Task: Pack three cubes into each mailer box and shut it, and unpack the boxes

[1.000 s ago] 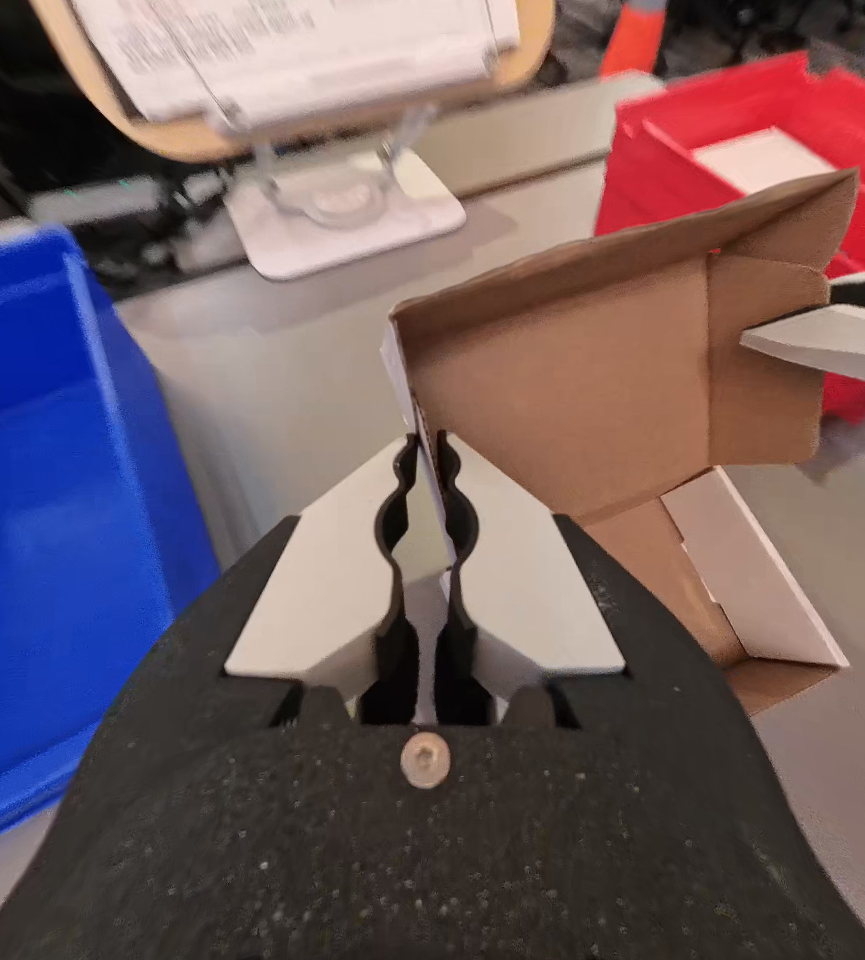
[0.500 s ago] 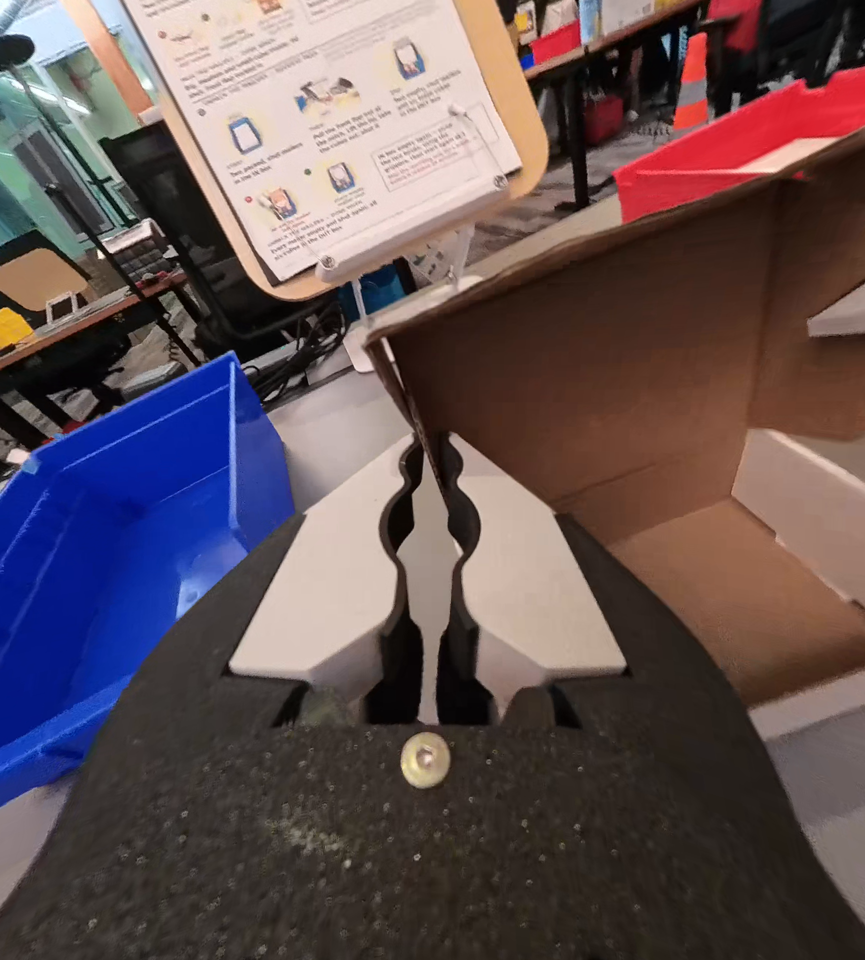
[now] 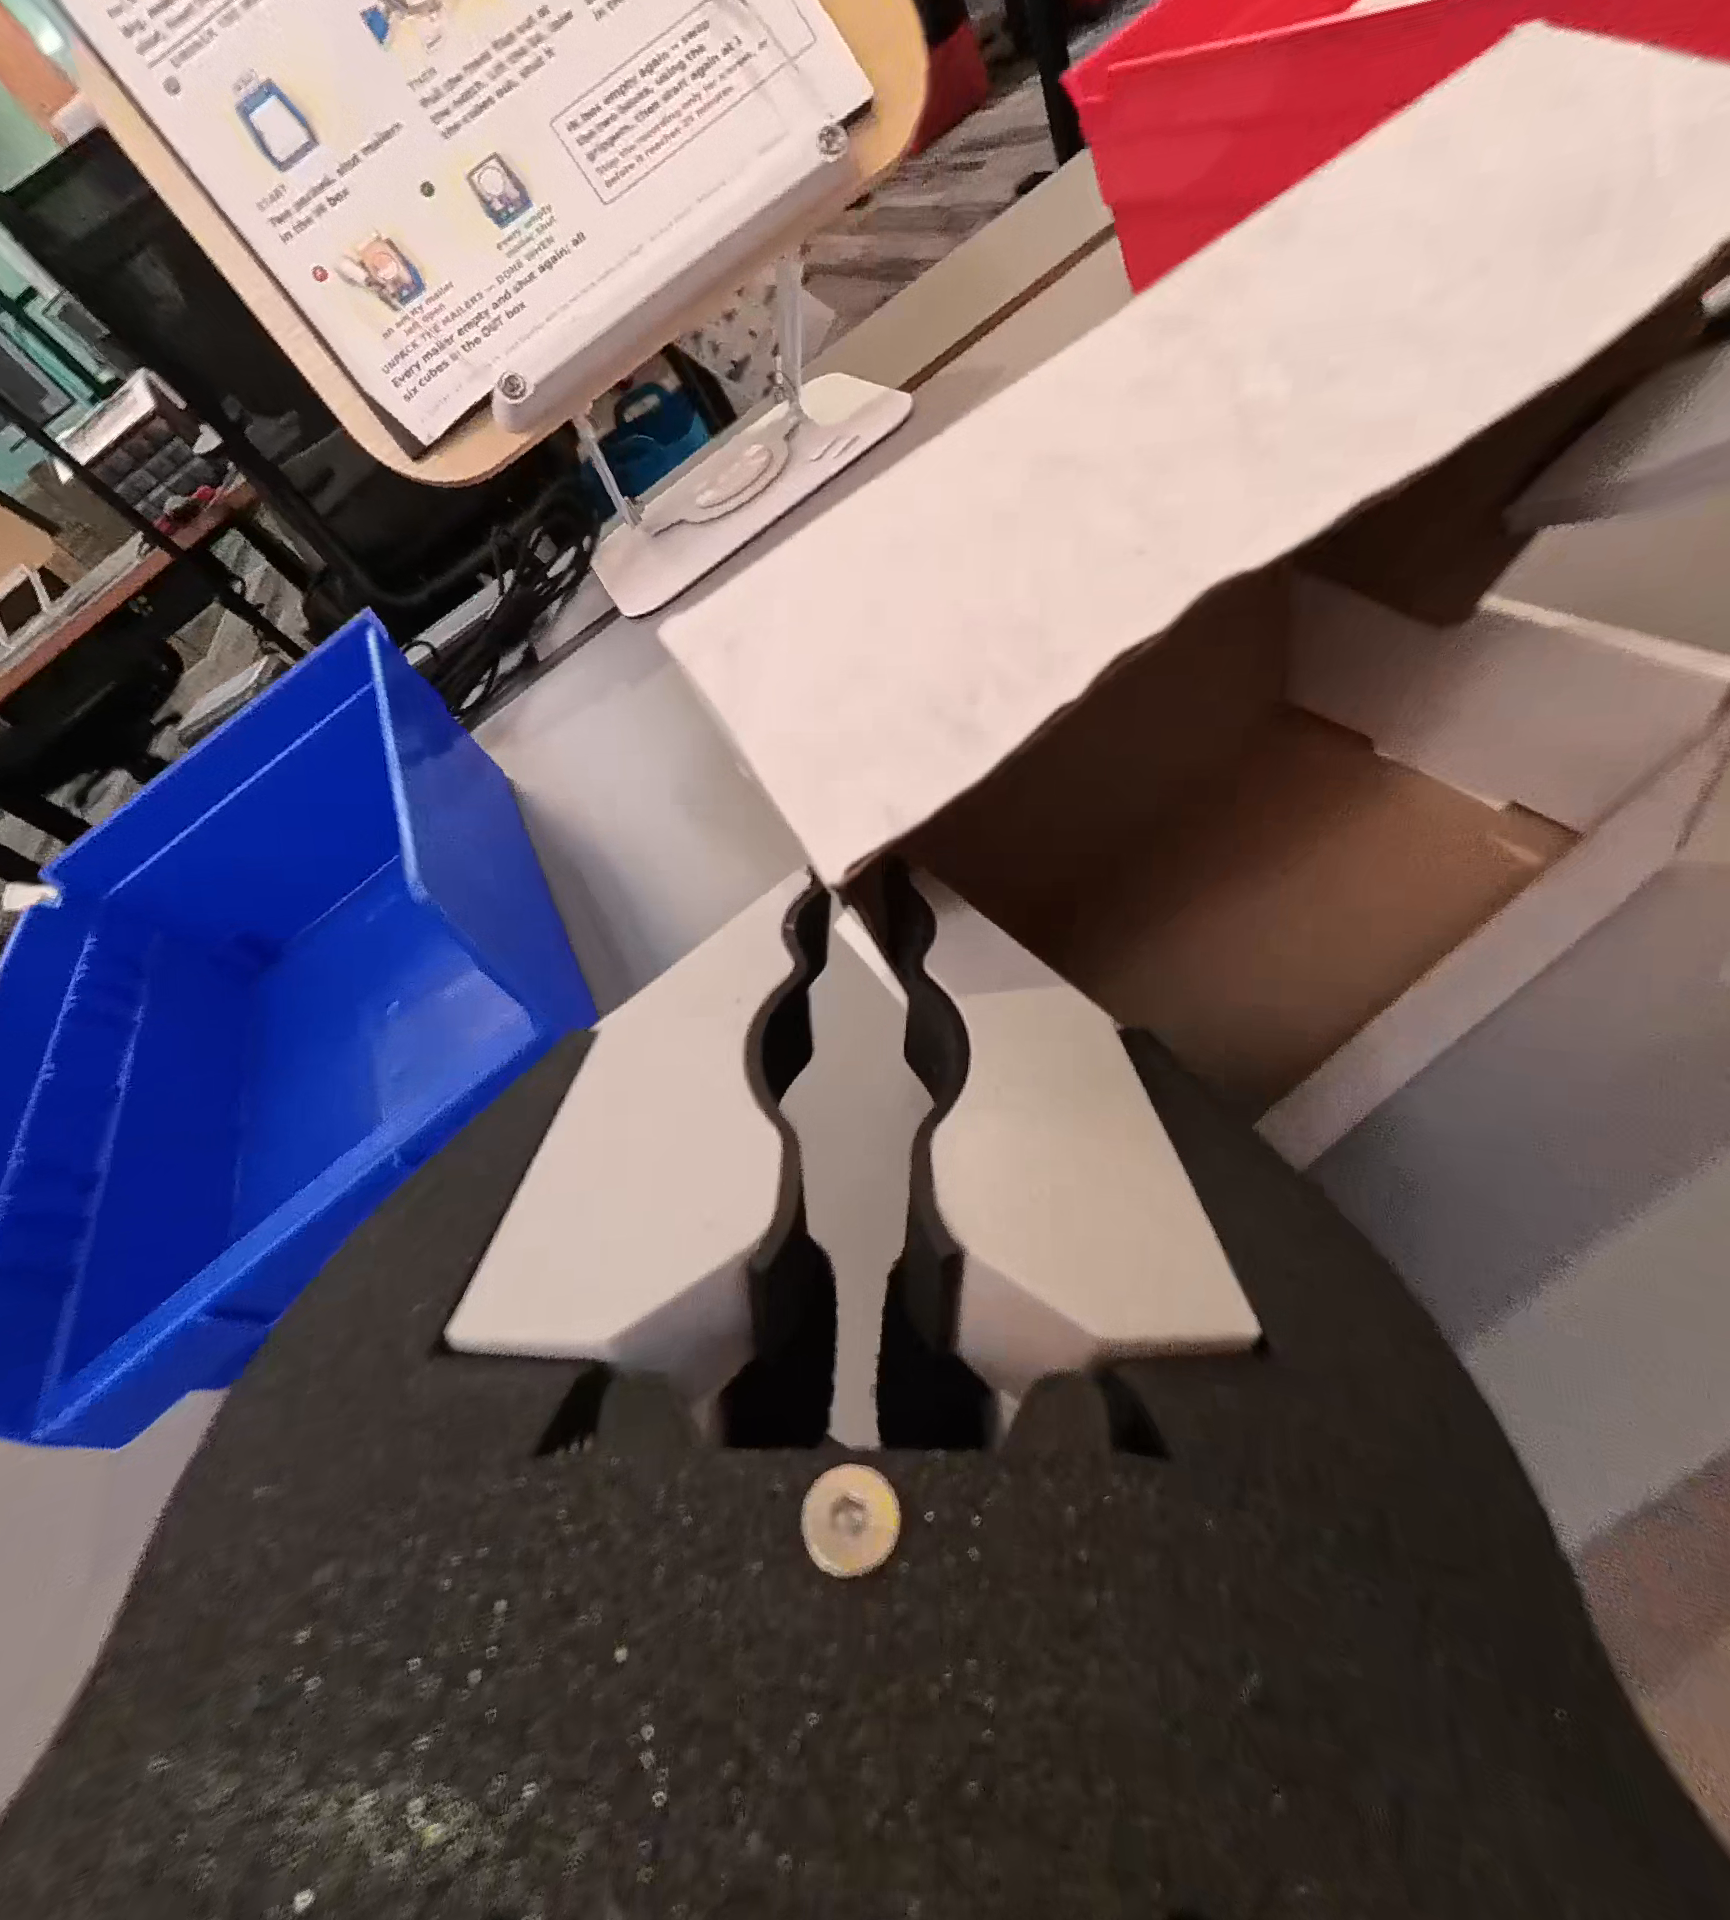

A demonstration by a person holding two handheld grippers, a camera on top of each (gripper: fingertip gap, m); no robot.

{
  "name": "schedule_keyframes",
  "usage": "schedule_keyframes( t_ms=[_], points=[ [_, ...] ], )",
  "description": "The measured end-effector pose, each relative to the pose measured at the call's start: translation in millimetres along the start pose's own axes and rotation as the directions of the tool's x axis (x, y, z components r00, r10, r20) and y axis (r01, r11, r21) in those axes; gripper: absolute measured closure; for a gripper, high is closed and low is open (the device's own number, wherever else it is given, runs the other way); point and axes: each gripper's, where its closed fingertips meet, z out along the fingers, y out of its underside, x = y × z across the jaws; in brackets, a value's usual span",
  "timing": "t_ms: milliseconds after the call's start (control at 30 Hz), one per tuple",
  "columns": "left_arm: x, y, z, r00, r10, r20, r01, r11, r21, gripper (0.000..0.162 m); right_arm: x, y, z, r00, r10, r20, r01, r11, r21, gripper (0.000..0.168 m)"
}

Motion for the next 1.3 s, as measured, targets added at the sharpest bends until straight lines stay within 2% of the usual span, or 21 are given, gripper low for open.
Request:
schedule_keyframes(
  t_ms=[133,267,467,533,567,633,700,900,1100,1167,1267,1300],
  points=[
    [18,9,-13,0.996,0.081,-0.028,-0.082,0.996,-0.03,0.146,-2,13,-4,1.0,0.008,0.029,-0.007,0.999,-0.038,0.168],
    [16,1,-23,0.999,0.038,0.009,-0.038,0.999,0.011,0.136,-5,15,-6,0.998,0.021,0.065,-0.019,0.999,-0.04,0.16],
    [28,11,-21,0.977,-0.196,-0.081,0.189,0.978,-0.082,0.139,13,-11,-15,0.999,-0.046,-0.014,0.047,0.997,0.056,0.141],
    [22,6,-19,0.979,-0.199,-0.053,0.195,0.979,-0.066,0.152,13,-14,-7,0.999,-0.054,0.006,0.054,0.997,0.057,0.138],
    [18,2,-18,0.978,-0.203,-0.044,0.201,0.978,-0.048,0.155,10,-15,-3,0.998,-0.063,0.03,0.061,0.997,0.055,0.141],
    [13,-3,-18,0.972,-0.231,-0.033,0.23,0.973,-0.035,0.157,7,-21,-3,0.997,-0.061,0.038,0.058,0.996,0.065,0.161],
    [12,-1,-16,0.968,-0.248,-0.031,0.246,0.968,-0.052,0.157,5,-23,-6,0.998,-0.056,0.04,0.053,0.996,0.067,0.162],
    [26,10,-10,0.971,-0.23,-0.069,0.222,0.969,-0.106,0.155,-3,4,-5,0.998,-0.029,0.06,0.031,0.999,-0.027,0.161],
    [38,29,-9,0.973,-0.191,-0.128,0.17,0.972,-0.161,0.159,-5,33,-1,0.997,0.006,0.082,0.004,0.992,-0.127,0.168],
    [41,30,-12,0.975,-0.164,-0.148,0.14,0.978,-0.156,0.151,-8,36,0,0.993,0.041,0.113,-0.025,0.99,-0.14,0.168],
    [35,39,-21,0.99,-0.101,-0.096,0.084,0.982,-0.17,0.115,-11,36,-7,0.991,0.028,0.131,-0.012,0.992,-0.126,0.153],
    [32,39,-25,0.993,-0.092,-0.079,0.079,0.984,-0.159,0.108,-14,36,-11,0.989,0.016,0.145,0.001,0.993,-0.115,0.145]
  ],
)
